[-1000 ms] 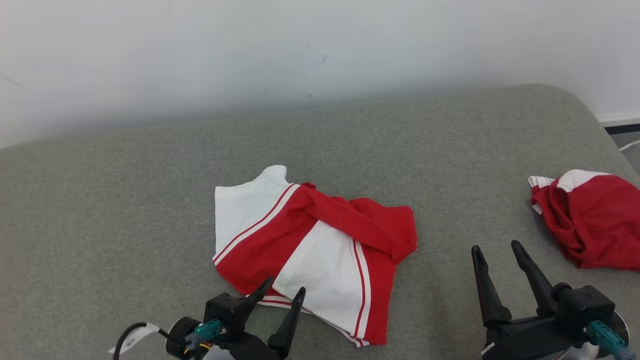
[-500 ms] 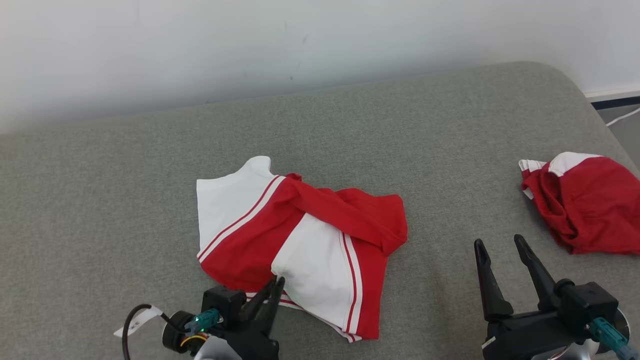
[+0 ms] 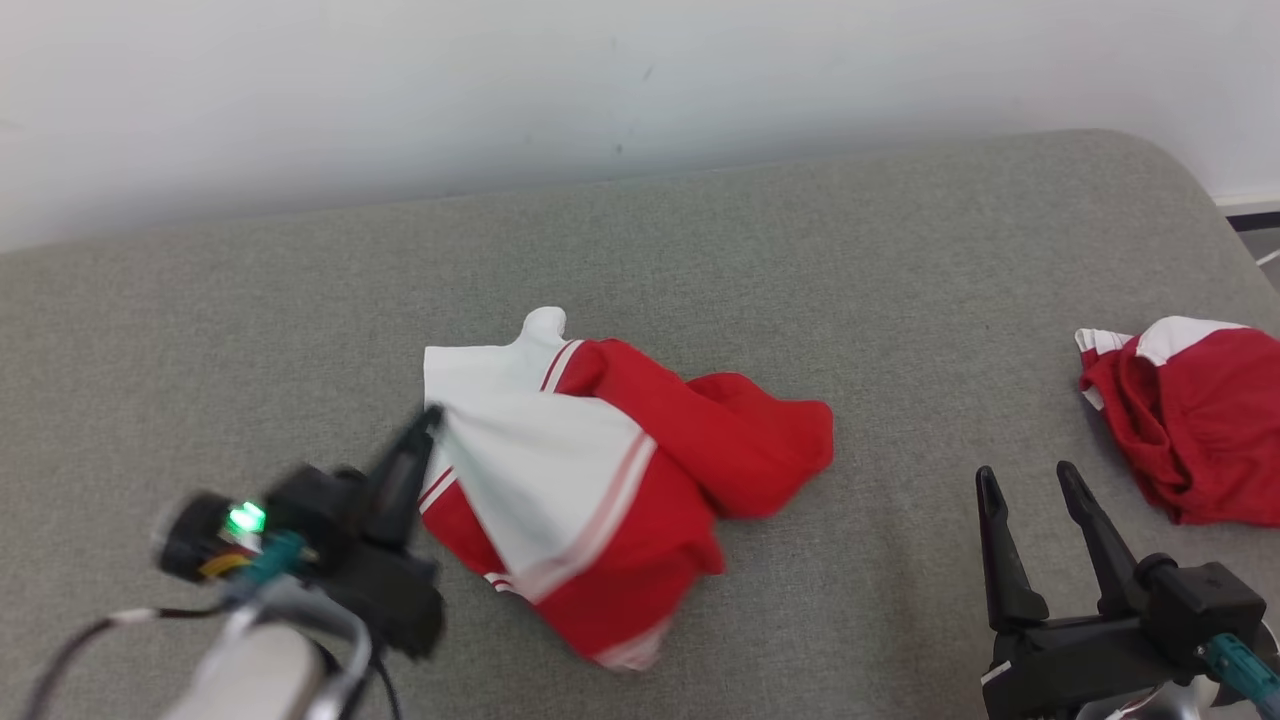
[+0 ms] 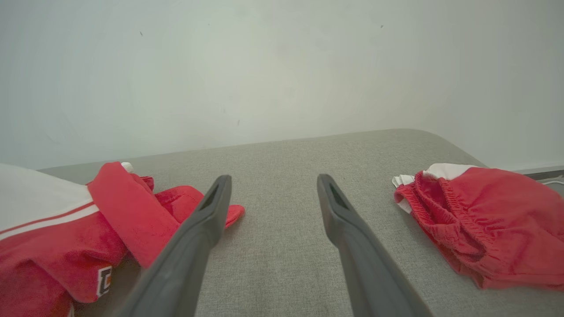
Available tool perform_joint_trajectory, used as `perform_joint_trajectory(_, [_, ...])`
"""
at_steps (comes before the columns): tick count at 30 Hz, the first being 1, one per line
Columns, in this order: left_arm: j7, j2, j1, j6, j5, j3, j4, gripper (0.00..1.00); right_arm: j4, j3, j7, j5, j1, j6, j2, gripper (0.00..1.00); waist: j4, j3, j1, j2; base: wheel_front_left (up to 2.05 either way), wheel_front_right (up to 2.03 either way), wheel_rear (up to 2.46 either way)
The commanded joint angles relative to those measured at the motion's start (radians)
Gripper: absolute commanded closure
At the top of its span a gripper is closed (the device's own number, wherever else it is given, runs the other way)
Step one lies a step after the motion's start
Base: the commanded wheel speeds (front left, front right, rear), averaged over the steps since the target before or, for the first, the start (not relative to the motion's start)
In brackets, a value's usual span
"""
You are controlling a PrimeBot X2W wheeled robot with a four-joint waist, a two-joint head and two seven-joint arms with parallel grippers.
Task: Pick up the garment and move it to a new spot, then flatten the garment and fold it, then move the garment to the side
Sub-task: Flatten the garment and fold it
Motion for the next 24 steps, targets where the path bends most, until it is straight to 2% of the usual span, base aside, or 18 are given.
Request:
perform_joint_trajectory(1, [0.017, 0.039, -0.026, 0.015, 0.017, 0.026, -0.048, 1.0, 0.001, -0.003, -0.006, -0.005, -0.01, -0.001, 0.003, 0.0, 0.006, -0.001, 0.0, -0.0001, 0.0, 0.0, 0.0])
perform_joint_trajectory(4, [0.049, 0.104, -0.063, 0.039, 0.039, 0.071, -0.135, 1.0, 0.005, -0.008, -0.01, -0.005, -0.011, -0.001, 0.005, 0.0, 0.011, -0.003, 0.0, -0.0001, 0.0, 0.0, 0.0])
perform_joint_trajectory(5, [0.049, 0.104, -0.063, 0.039, 0.039, 0.071, -0.135, 1.0, 0.005, -0.008, -0.01, -0.005, -0.011, -0.001, 0.005, 0.0, 0.011, -0.003, 0.0, -0.0001, 0.0, 0.0, 0.0])
perform_joint_trajectory(11, [0.1, 0.195, -0.114, 0.07, 0.081, 0.135, -0.263, 1.0, 0.016, -0.012, -0.019, 0.0, -0.011, -0.001, 0.013, 0.0, 0.02, -0.006, 0.0, -0.0001, 0.0, 0.0, 0.0])
perform_joint_trajectory(15, [0.123, 0.234, -0.071, 0.107, 0.085, 0.175, -0.329, 1.0, 0.02, -0.02, -0.027, 0.003, -0.008, -0.001, 0.017, 0.0, 0.026, -0.002, 0.0, -0.0001, 0.0, 0.0, 0.0])
perform_joint_trajectory(18, [0.119, 0.24, -0.001, 0.143, 0.064, 0.197, -0.372, 1.0, 0.017, -0.029, -0.028, 0.003, -0.009, -0.001, 0.019, 0.0, 0.032, 0.007, 0.0, -0.0001, 0.0, 0.0, 0.0])
perform_joint_trajectory(24, [0.023, 0.17, 0.203, 0.21, -0.011, 0.219, -0.365, 1.0, 0.015, -0.051, -0.024, -0.001, -0.012, -0.001, 0.022, 0.0, 0.053, 0.025, 0.0, -0.0001, 0.0, 0.0, 0.0])
